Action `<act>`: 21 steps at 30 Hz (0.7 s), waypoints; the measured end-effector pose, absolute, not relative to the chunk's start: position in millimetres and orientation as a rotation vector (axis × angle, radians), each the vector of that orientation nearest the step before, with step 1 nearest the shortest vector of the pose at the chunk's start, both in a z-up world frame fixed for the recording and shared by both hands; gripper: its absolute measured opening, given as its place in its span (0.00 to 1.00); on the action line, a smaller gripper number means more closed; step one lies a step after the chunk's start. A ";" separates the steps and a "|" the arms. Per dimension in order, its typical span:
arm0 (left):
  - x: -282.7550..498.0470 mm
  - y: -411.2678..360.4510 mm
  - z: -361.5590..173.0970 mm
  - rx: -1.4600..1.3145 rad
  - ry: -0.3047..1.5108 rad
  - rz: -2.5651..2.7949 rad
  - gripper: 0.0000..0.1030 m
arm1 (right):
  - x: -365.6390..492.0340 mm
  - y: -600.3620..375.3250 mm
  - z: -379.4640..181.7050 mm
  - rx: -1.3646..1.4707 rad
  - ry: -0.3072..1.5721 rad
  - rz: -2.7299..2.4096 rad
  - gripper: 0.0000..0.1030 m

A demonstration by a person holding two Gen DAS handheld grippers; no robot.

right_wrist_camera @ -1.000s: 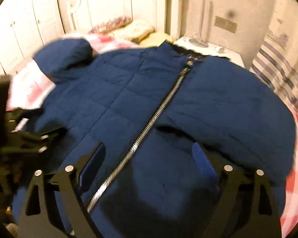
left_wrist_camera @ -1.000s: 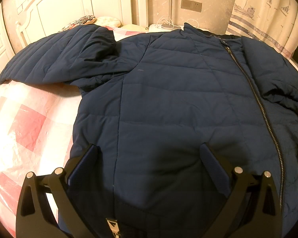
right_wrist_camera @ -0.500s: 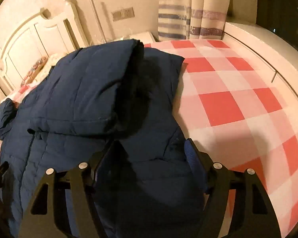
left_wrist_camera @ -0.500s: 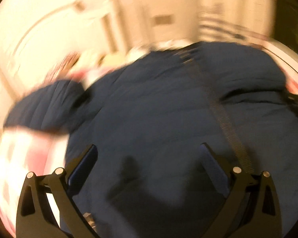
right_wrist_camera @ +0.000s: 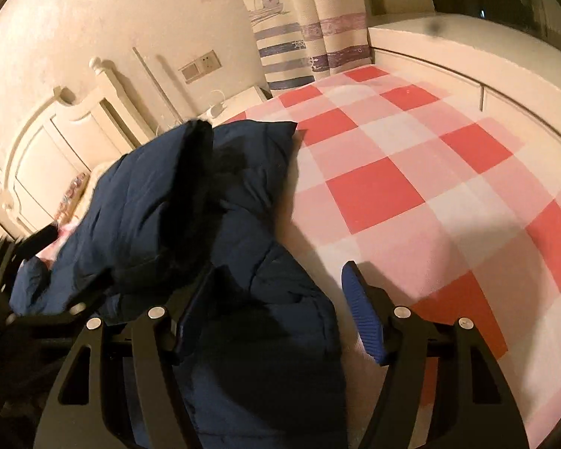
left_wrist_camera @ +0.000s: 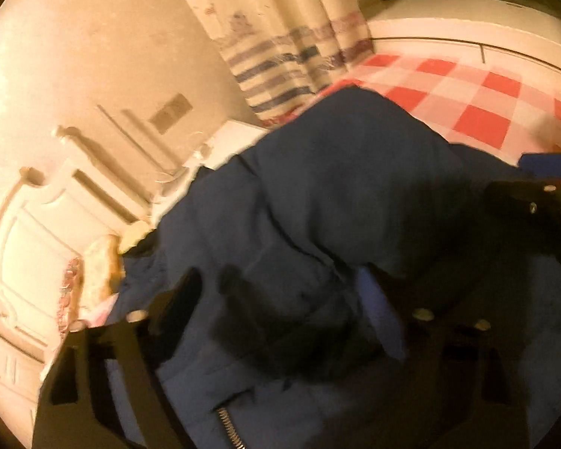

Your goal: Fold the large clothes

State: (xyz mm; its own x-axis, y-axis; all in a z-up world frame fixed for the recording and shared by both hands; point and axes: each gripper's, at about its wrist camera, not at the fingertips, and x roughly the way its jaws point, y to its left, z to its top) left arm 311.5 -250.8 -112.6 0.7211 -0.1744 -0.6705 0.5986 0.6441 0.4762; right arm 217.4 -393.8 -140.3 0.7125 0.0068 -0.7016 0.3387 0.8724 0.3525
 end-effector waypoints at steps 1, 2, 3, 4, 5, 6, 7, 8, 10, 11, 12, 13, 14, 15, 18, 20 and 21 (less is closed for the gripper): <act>313.3 -245.1 -111.3 0.691 0.662 -0.532 0.27 | 217.3 -393.5 -140.2 0.487 0.762 -0.191 0.64; 308.5 -243.0 -107.8 0.653 0.655 -0.523 0.08 | 216.8 -393.3 -140.1 0.487 0.762 -0.191 0.64; 306.9 -230.8 -96.4 0.576 0.628 -0.505 0.05 | 217.1 -393.4 -140.2 0.487 0.762 -0.191 0.64; 306.5 -220.0 -86.4 0.490 0.619 -0.513 0.04 | 216.9 -393.1 -140.3 0.487 0.762 -0.191 0.64; 308.0 -203.9 -74.3 0.381 0.616 -0.518 0.03 | 216.8 -393.1 -140.4 0.487 0.762 -0.191 0.64; 313.5 -175.2 -58.7 0.213 0.631 -0.520 0.02 | 216.9 -393.3 -140.4 0.486 0.762 -0.192 0.64; 318.5 -154.1 -49.7 0.094 0.646 -0.519 0.02 | 216.7 -393.4 -140.5 0.486 0.762 -0.191 0.64; 324.4 -122.8 -42.6 -0.060 0.663 -0.513 0.02 | 216.6 -393.3 -140.6 0.487 0.762 -0.192 0.64; 334.5 -67.2 -44.9 -0.303 0.710 -0.494 0.02 | 216.8 -393.1 -140.6 0.485 0.762 -0.192 0.64; 338.2 -43.8 -51.8 -0.388 0.739 -0.488 0.02 | 216.5 -393.1 -140.7 0.485 0.762 -0.191 0.64; 340.7 -24.3 -61.4 -0.450 0.768 -0.478 0.03 | 216.2 -393.3 -140.7 0.486 0.762 -0.191 0.65; 341.8 -4.0 -73.7 -0.478 0.795 -0.444 0.05 | 216.3 -393.6 -140.8 0.486 0.762 -0.189 0.65; 340.2 10.5 -84.3 -0.457 0.811 -0.394 0.08 | 215.8 -393.3 -140.9 0.486 0.762 -0.188 0.65; 338.0 21.2 -90.2 -0.432 0.824 -0.357 0.12 | 216.3 -393.8 -141.0 0.485 0.763 -0.187 0.66; 327.4 49.1 -111.4 -0.440 0.842 -0.321 0.63 | 216.1 -392.8 -140.5 0.479 0.766 -0.187 0.67; 314.1 52.0 -104.7 -0.402 0.774 -0.318 0.74 | 215.7 -391.9 -140.5 0.479 0.767 -0.188 0.67; 306.0 46.6 -95.3 -0.327 0.736 -0.342 0.77 | 215.8 -391.9 -140.5 0.478 0.767 -0.188 0.67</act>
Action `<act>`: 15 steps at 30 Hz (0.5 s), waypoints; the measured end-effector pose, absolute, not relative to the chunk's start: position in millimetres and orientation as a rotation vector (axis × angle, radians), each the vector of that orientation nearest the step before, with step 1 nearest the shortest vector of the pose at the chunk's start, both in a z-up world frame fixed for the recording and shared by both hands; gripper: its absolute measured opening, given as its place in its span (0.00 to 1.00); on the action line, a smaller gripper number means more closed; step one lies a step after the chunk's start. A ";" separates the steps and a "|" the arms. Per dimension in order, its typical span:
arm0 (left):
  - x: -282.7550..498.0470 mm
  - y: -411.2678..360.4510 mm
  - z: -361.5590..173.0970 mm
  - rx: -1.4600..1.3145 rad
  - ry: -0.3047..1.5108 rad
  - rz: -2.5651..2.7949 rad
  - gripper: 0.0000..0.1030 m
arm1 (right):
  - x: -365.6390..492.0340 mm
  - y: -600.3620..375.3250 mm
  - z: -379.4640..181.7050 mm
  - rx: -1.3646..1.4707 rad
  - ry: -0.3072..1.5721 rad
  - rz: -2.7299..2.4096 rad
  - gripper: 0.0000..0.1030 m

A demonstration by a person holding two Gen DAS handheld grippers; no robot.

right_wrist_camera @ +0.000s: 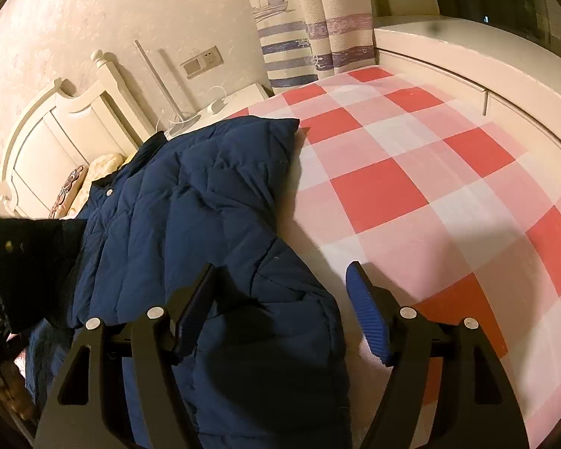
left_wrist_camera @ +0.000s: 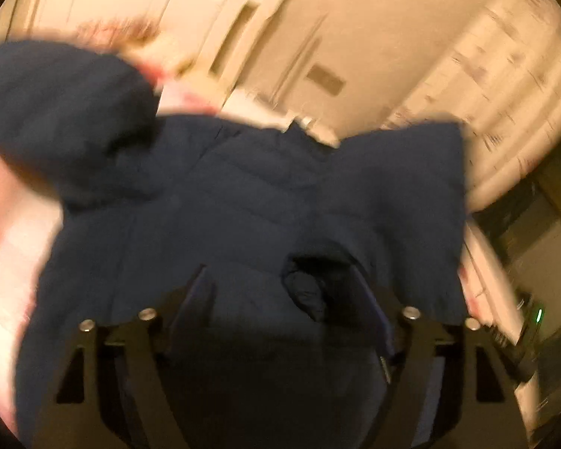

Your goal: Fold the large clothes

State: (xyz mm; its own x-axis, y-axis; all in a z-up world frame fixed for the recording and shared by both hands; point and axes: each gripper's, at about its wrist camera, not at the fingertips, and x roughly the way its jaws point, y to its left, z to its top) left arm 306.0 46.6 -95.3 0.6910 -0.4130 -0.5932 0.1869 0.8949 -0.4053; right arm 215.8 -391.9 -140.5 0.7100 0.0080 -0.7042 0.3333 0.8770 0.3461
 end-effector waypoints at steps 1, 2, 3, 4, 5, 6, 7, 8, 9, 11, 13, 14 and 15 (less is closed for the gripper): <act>300.2 41.6 -88.3 -0.275 0.709 -0.368 0.85 | 216.0 -392.1 -140.4 0.477 0.767 -0.189 0.67; 292.3 36.2 -81.7 -0.219 0.677 -0.400 0.97 | 216.3 -392.1 -140.4 0.476 0.768 -0.190 0.67; 285.5 30.8 -77.1 -0.174 0.648 -0.441 0.97 | 216.1 -391.8 -140.4 0.475 0.768 -0.190 0.67; 281.3 29.1 -75.5 -0.148 0.639 -0.470 0.98 | 216.2 -392.2 -140.4 0.474 0.769 -0.191 0.67; 281.4 25.4 -75.4 -0.120 0.645 -0.483 0.98 | 216.0 -392.0 -140.5 0.473 0.769 -0.192 0.67; 288.6 20.8 -78.3 -0.095 0.671 -0.466 0.98 | 216.0 -392.1 -140.6 0.472 0.769 -0.192 0.68; 297.2 15.4 -81.2 -0.083 0.697 -0.442 0.98 | 216.1 -392.0 -140.6 0.472 0.770 -0.191 0.68; 306.8 15.4 -83.9 -0.078 0.724 -0.423 0.98 | 216.2 -391.7 -140.7 0.471 0.770 -0.191 0.68; 316.0 19.9 -87.3 -0.084 0.747 -0.408 0.98 | 216.3 -391.7 -140.7 0.471 0.770 -0.191 0.69; 338.1 35.1 -96.0 -0.166 0.797 -0.339 0.97 | 215.8 -391.0 -140.6 0.471 0.770 -0.191 0.69; 357.6 57.0 -103.6 -0.345 0.827 -0.311 0.97 | 215.6 -391.2 -140.5 0.473 0.769 -0.190 0.69; 365.9 64.5 -105.4 -0.430 0.821 -0.320 0.97 | 215.5 -391.2 -140.6 0.472 0.769 -0.190 0.69; 372.3 74.8 -106.6 -0.513 0.812 -0.309 0.93 | 215.5 -391.4 -140.7 0.473 0.769 -0.190 0.69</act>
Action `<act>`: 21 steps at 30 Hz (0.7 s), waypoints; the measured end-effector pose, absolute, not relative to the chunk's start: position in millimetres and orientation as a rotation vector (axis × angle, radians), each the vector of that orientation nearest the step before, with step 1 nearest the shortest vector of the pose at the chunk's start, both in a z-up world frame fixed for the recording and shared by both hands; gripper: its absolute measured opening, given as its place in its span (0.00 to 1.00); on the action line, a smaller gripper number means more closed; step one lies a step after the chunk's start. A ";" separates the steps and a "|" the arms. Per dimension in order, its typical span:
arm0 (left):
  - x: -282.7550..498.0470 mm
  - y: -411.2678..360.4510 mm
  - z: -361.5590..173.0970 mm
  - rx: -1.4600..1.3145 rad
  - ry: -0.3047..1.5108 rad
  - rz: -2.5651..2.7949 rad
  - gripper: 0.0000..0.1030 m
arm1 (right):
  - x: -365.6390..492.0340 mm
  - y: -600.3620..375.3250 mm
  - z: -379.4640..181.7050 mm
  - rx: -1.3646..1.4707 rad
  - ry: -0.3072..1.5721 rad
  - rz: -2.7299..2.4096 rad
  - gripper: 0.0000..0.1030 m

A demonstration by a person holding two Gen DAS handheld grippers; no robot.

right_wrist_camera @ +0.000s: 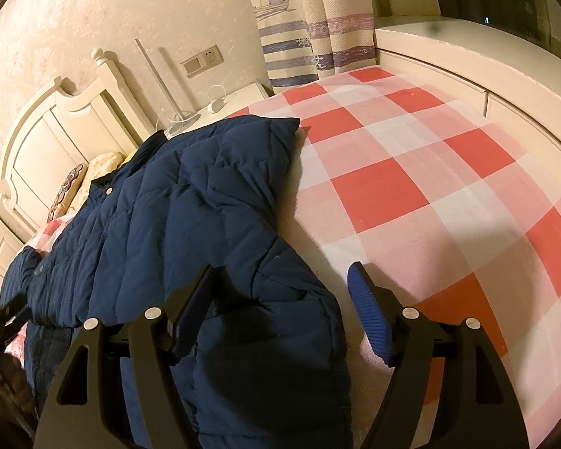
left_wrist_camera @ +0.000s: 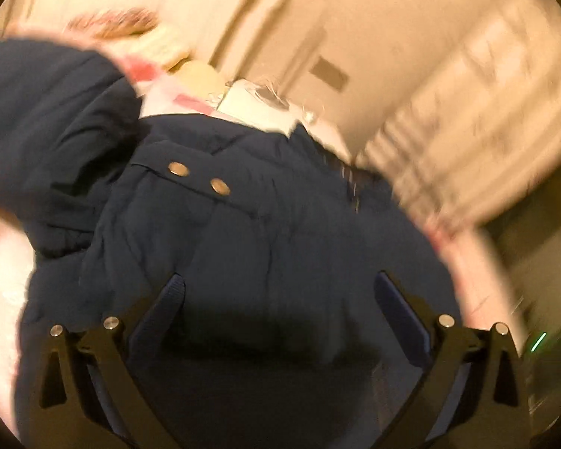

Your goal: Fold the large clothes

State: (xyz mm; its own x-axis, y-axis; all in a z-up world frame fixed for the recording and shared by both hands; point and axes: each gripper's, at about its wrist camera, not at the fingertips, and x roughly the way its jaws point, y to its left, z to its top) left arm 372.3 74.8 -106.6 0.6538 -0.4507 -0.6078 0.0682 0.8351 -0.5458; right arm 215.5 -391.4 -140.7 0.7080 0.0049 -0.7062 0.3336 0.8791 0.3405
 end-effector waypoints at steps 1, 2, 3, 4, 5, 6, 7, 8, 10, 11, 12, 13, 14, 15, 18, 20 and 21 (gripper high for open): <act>376.5 79.0 -107.5 -0.545 0.809 -0.295 0.77 | 215.5 -391.3 -140.6 0.473 0.769 -0.190 0.69; 382.3 84.0 -109.5 -0.577 0.814 -0.284 0.42 | 215.5 -391.1 -140.6 0.472 0.769 -0.190 0.69; 389.2 86.2 -113.6 -0.600 0.838 -0.308 0.18 | 215.6 -391.1 -140.6 0.472 0.769 -0.190 0.69; 394.9 84.8 -118.4 -0.607 0.871 -0.340 0.00 | 215.7 -390.9 -140.6 0.470 0.770 -0.189 0.70; 394.3 83.9 -118.1 -0.597 0.876 -0.347 0.00 | 215.7 -390.9 -140.7 0.470 0.770 -0.188 0.70; 391.4 78.9 -114.3 -0.533 0.851 -0.340 0.00 | 215.6 -390.7 -140.6 0.469 0.771 -0.187 0.70; 381.5 77.2 -107.4 -0.473 0.814 -0.343 0.00 | 215.5 -390.7 -140.5 0.469 0.770 -0.186 0.71; 371.1 73.1 -96.3 -0.410 0.753 -0.352 0.00 | 215.2 -391.1 -140.5 0.471 0.770 -0.185 0.71; 347.3 68.2 -71.3 -0.322 0.626 -0.357 0.00 | 215.5 -390.6 -140.3 0.471 0.770 -0.186 0.71; 340.2 68.5 -61.4 -0.302 0.592 -0.331 0.00 | 215.6 -390.3 -140.3 0.470 0.770 -0.187 0.71; 336.5 71.7 -54.6 -0.293 0.579 -0.289 0.00 | 215.6 -390.8 -140.4 0.469 0.771 -0.187 0.71; 339.7 75.4 -55.0 -0.285 0.606 -0.229 0.00 | 215.5 -390.8 -140.3 0.468 0.771 -0.187 0.71; 348.8 78.4 -62.6 -0.268 0.670 -0.176 0.00 | 215.5 -390.9 -140.4 0.469 0.771 -0.186 0.71; 352.8 81.0 -69.8 -0.252 0.716 -0.139 0.00 | 215.4 -390.9 -140.4 0.469 0.771 -0.186 0.71; 353.6 94.5 -88.0 -0.245 0.776 -0.065 0.51 | 215.5 -390.8 -140.4 0.468 0.771 -0.187 0.71; 346.2 90.2 -84.0 -0.235 0.724 -0.083 0.97 | 215.7 -390.4 -140.4 0.466 0.772 -0.186 0.77; 342.5 80.4 -78.6 -0.182 0.682 -0.083 0.98 | 216.3 -389.7 -140.3 0.459 0.776 -0.189 0.80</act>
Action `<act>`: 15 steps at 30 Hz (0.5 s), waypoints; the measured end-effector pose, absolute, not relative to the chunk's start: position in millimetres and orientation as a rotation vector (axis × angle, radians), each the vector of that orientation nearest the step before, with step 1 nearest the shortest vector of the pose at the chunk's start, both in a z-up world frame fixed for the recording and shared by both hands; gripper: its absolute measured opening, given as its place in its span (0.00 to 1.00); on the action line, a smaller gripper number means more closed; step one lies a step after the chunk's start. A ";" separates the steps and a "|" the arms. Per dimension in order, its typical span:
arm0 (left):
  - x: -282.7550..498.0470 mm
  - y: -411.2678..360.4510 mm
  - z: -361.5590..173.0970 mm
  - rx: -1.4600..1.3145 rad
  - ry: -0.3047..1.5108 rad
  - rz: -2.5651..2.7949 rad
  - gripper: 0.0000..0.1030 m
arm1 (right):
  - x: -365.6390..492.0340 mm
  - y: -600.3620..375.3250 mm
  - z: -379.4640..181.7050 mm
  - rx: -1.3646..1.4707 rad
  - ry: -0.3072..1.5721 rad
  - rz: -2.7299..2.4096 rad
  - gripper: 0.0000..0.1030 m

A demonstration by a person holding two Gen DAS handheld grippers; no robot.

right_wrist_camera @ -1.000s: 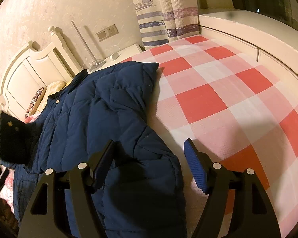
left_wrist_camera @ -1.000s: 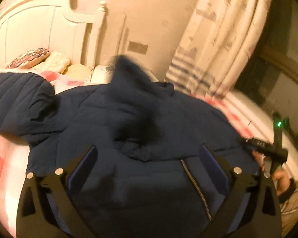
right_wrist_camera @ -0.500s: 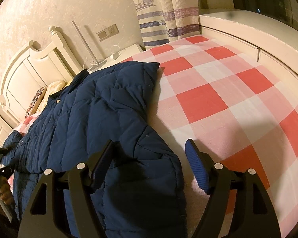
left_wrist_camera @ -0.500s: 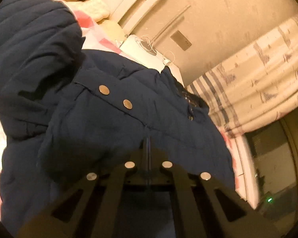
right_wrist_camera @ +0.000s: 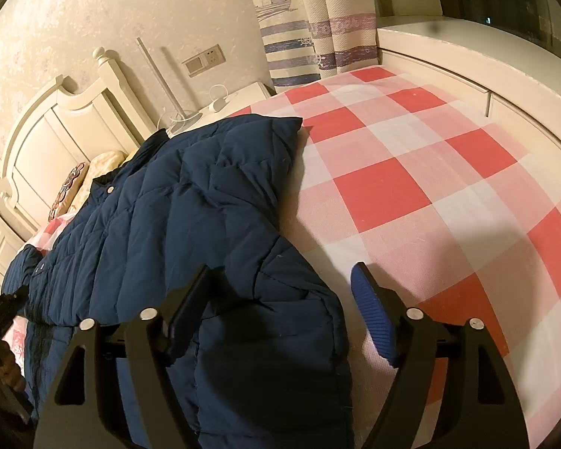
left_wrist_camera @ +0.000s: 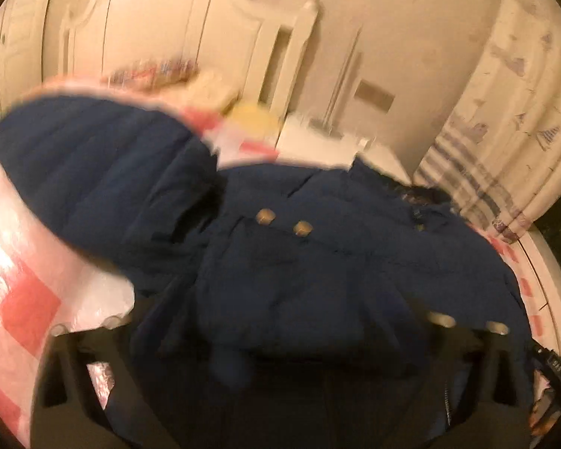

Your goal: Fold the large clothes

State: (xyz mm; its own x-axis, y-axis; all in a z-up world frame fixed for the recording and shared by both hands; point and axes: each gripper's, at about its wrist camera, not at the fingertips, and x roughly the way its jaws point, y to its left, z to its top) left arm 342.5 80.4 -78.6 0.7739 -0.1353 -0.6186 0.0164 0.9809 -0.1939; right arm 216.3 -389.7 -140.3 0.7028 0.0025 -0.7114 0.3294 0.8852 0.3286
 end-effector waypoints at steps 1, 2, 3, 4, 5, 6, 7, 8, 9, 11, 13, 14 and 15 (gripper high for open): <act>341.0 69.3 -74.8 -0.112 0.665 -0.092 0.98 | 216.8 -388.7 -140.2 0.454 0.779 -0.191 0.82; 342.4 58.8 -73.3 -0.043 0.658 -0.108 0.98 | 217.3 -387.9 -140.0 0.448 0.782 -0.195 0.82; 344.9 44.2 -75.0 0.038 0.658 -0.130 0.98 | 217.8 -387.3 -139.8 0.442 0.784 -0.199 0.82; 349.3 35.9 -77.1 0.087 0.664 -0.138 0.98 | 217.9 -386.4 -139.9 0.436 0.787 -0.202 0.82; 356.6 27.6 -81.8 0.130 0.679 -0.141 0.98 | 218.4 -385.7 -139.8 0.430 0.790 -0.207 0.82; 360.9 22.4 -87.2 0.156 0.698 -0.145 0.98 | 219.0 -384.7 -139.8 0.422 0.794 -0.212 0.82; 366.2 19.5 -99.1 0.170 0.740 -0.159 0.98 | 219.7 -383.7 -139.8 0.413 0.798 -0.218 0.82; 374.3 18.7 -114.4 0.170 0.814 -0.174 0.98 | 220.2 -382.5 -139.7 0.403 0.802 -0.225 0.82; 382.0 17.9 -123.6 0.172 0.871 -0.172 0.98 | 220.6 -381.0 -139.4 0.392 0.805 -0.233 0.82; 384.4 19.3 -124.4 0.164 0.876 -0.175 0.98 | 220.5 -379.6 -139.0 0.379 0.806 -0.242 0.82; 383.1 18.3 -125.6 0.182 0.878 -0.168 0.98 | 220.0 -378.1 -137.8 0.364 0.804 -0.254 0.82; 382.4 19.2 -125.5 0.180 0.879 -0.170 0.98 | 220.6 -377.8 -138.1 0.360 0.808 -0.256 0.82; 381.9 20.5 -125.5 0.177 0.881 -0.171 0.98 | 222.0 -377.5 -138.7 0.356 0.818 -0.257 0.82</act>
State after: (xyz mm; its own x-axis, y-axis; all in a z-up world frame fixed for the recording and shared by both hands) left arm 381.9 20.5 -125.5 0.6249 -0.0759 -0.7770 0.2209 0.9718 0.0827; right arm 222.0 -377.5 -138.7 0.6580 -0.0861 -0.7481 0.3572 0.9102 0.2095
